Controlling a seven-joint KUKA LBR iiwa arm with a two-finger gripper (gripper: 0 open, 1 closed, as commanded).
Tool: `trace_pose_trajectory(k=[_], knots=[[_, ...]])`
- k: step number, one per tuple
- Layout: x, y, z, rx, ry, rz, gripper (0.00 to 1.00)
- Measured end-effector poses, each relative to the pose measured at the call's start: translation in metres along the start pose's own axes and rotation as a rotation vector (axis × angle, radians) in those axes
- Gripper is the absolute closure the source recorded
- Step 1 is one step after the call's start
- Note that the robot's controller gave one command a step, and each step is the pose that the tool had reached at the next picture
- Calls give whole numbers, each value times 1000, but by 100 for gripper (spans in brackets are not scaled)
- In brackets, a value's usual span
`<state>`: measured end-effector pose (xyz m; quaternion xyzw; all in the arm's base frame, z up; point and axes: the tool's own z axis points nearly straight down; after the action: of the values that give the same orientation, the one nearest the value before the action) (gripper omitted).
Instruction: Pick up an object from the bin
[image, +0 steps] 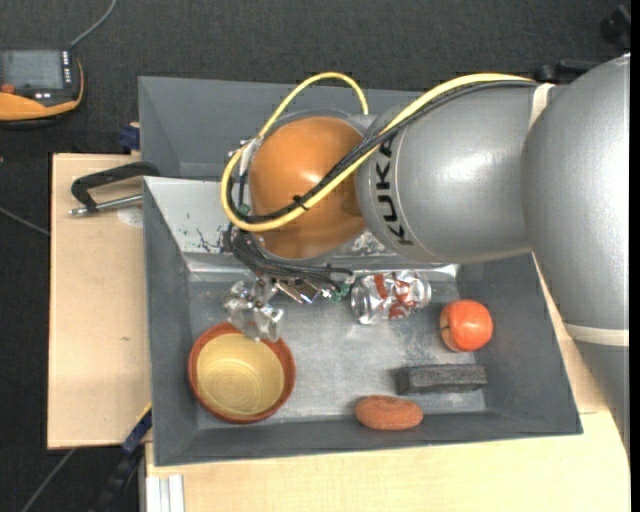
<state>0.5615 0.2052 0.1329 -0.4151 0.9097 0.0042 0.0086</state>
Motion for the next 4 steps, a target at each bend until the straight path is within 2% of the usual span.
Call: trace_pose_trajectory(k=[1,2,3,4], knots=[[-9,-24,-39,5,-10,-174,100],[12,16,15,4,-11,-405,100],[16,38,58,8,-18,-819,100],[26,38,31,12,-24,-876,100]])
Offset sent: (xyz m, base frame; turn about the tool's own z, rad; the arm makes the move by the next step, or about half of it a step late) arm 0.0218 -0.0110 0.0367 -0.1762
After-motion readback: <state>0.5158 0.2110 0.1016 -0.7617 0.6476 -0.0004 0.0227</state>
